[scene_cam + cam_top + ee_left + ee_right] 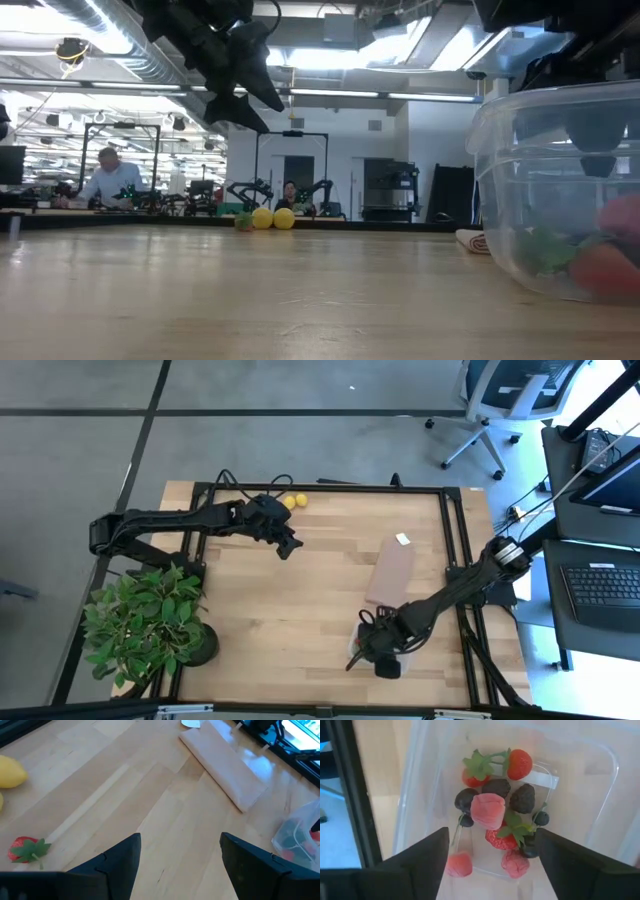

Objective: Pick and placing Produce into tupperware
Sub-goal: Put the strawberry into the transparent container

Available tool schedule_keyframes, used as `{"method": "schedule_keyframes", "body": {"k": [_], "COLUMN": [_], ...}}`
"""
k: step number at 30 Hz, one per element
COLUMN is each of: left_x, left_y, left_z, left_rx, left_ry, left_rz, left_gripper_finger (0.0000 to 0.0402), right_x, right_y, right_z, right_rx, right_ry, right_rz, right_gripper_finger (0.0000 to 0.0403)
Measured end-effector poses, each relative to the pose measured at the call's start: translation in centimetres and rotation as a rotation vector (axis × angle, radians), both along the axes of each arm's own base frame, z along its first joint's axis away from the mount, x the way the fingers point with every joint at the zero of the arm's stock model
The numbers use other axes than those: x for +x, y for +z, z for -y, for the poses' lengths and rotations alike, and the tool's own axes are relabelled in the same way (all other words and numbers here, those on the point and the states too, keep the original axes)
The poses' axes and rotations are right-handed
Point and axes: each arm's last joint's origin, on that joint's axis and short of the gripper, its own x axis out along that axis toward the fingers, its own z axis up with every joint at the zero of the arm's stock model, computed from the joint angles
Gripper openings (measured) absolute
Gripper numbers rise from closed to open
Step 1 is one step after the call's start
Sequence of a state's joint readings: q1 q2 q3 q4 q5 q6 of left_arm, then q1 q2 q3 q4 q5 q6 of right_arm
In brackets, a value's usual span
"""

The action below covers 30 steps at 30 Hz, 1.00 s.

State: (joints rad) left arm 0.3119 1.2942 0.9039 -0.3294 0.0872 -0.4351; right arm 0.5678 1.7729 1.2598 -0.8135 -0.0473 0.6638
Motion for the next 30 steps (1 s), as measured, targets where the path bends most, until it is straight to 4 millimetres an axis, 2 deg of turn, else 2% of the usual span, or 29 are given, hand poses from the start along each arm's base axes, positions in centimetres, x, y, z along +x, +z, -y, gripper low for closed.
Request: {"method": "schedule_keyframes", "body": {"k": [12, 16, 23, 30], "left_x": [0.0, 0.0, -0.2, -1.2], "left_y": [0.0, 0.0, 0.0, 0.8], "left_z": [0.1, 0.1, -0.7, -3.5], "left_rx": [0.000, -0.004, -0.038, -0.026], "left_ry": [-0.005, -0.001, 0.063, 0.180], "left_rz": [0.000, 0.001, 0.012, -0.040], "left_gripper_finger": [0.0261, 0.0261, 0.0261, 0.0261], "right_x": [-0.3, -0.5, -1.2, -2.6], "right_y": [0.4, 1.5, 6.6, 11.9], "right_z": [-0.3, 0.0, 3.0, 7.1], "right_rx": [0.138, 0.179, 0.249, 0.194], "right_ry": [0.026, 0.049, 0.002, -0.142], "right_rz": [-0.076, -0.059, 0.123, 0.421], "right_gripper_finger": [0.0307, 0.0307, 0.0307, 0.0307]}}
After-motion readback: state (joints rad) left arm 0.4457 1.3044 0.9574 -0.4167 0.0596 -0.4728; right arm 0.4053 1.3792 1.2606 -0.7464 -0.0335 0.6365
